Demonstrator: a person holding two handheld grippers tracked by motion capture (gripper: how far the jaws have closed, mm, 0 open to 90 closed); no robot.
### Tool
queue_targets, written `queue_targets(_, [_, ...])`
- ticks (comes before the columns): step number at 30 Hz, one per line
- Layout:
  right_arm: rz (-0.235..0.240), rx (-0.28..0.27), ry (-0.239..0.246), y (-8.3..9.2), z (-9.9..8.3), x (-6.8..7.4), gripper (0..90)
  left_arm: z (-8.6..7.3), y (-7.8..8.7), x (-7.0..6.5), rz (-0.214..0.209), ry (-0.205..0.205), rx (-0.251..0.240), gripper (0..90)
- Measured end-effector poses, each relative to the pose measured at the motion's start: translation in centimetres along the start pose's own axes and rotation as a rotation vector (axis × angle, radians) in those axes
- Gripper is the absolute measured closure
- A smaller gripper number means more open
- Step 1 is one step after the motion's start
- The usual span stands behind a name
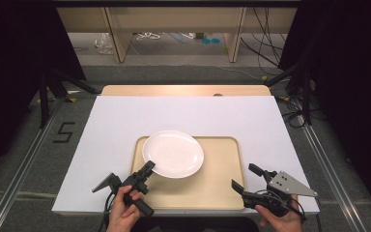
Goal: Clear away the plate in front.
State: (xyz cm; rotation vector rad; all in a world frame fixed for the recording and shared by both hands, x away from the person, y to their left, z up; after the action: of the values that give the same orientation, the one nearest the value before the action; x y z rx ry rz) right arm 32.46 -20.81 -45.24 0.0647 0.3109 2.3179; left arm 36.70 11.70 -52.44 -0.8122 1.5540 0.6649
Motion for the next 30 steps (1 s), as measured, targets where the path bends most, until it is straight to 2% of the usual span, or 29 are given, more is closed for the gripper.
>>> queue_targets(2, [-0.005, -0.009, -0.001, -0.1, 0.0, 0.0, 19.1, -0.2, 0.0, 0.0, 0.001, -0.002, 0.013, 72.1])
queue_targets(3, [-0.009, 0.015, -0.006, 0.1, -0.1, 0.0, 19.0, -0.4, 0.0, 0.1, 0.001, -0.004, 0.019, 72.0])
queue_targets(4, [-0.011, 0.017, -0.012, 0.1, -0.1, 0.0, 19.0, -0.5, 0.0, 0.1, 0.006, -0.012, 0.021, 72.0])
queue_targets(5, [-0.013, 0.0, -0.013, 0.0, 0.0, 0.0, 19.0, -0.7, 0.1, 0.1, 0.003, -0.006, 0.024, 72.0])
queue_targets(8, [0.0, 0.005, -0.002, 0.0, 0.0, 0.0, 19.0, -1.2, 0.1, 0.3, 0.005, -0.002, 0.035, 71.9])
queue_targets(12, [-0.004, -0.001, 0.002, 0.0, 0.0, 0.0, 19.0, -1.9, 0.1, 0.7, 0.028, -0.024, 0.054, 71.5])
queue_targets(14, [-0.011, 0.006, 0.003, 0.0, 0.0, 0.0, 19.0, -2.2, 0.1, 0.8, 0.03, -0.02, 0.061, 71.4])
queue_targets(16, [0.003, 0.009, 0.003, 0.0, 0.0, 0.1, 19.0, -2.4, 0.0, 1.0, 0.039, -0.026, 0.068, 71.4])
queue_targets(20, [0.004, 0.006, 0.001, 0.0, 0.0, 0.1, 19.0, -3.0, 0.1, 1.0, 0.066, -0.072, 0.076, 71.4])
queue_targets(24, [0.001, 0.008, 0.003, 0.0, 0.0, 0.1, 19.1, -3.1, 0.2, 0.9, 0.099, -0.132, 0.066, 73.9])
queue_targets(25, [0.007, 0.007, 0.002, 0.0, 0.0, 0.2, 19.0, -2.9, 0.3, 1.0, 0.128, -0.15, 0.047, 74.6])
queue_targets(26, [0.007, 0.006, 0.001, 0.0, 0.0, 0.2, 19.1, -2.9, 0.3, 1.0, 0.128, -0.15, 0.047, 75.3])
queue_targets(27, [0.005, 0.006, 0.002, 0.0, 0.0, 0.2, 19.1, -2.9, 0.4, 1.1, 0.127, -0.174, 0.05, 76.1])
queue_targets(28, [0.009, 0.006, 0.001, 0.0, 0.0, 0.2, 19.2, -2.7, 0.5, 1.2, 0.154, -0.224, 0.027, 76.9])
queue_targets(30, [0.011, 0.009, 0.0, 0.0, 0.0, 0.2, 19.2, -2.7, 0.7, 1.4, 0.167, -0.225, 0.024, 78.1])
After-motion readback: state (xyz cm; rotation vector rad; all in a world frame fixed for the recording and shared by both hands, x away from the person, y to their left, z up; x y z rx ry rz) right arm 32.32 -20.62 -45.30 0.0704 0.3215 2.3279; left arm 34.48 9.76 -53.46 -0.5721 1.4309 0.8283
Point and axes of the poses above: each handheld gripper's, and its own axes: y roughly backward along the jaws, z roughly out of its top, x roughly to its left, the point moved 7 cm from there along -y, roughly forward along the jaws, and after that the axes turned 8 degrees about y, right-handed, at the moved point
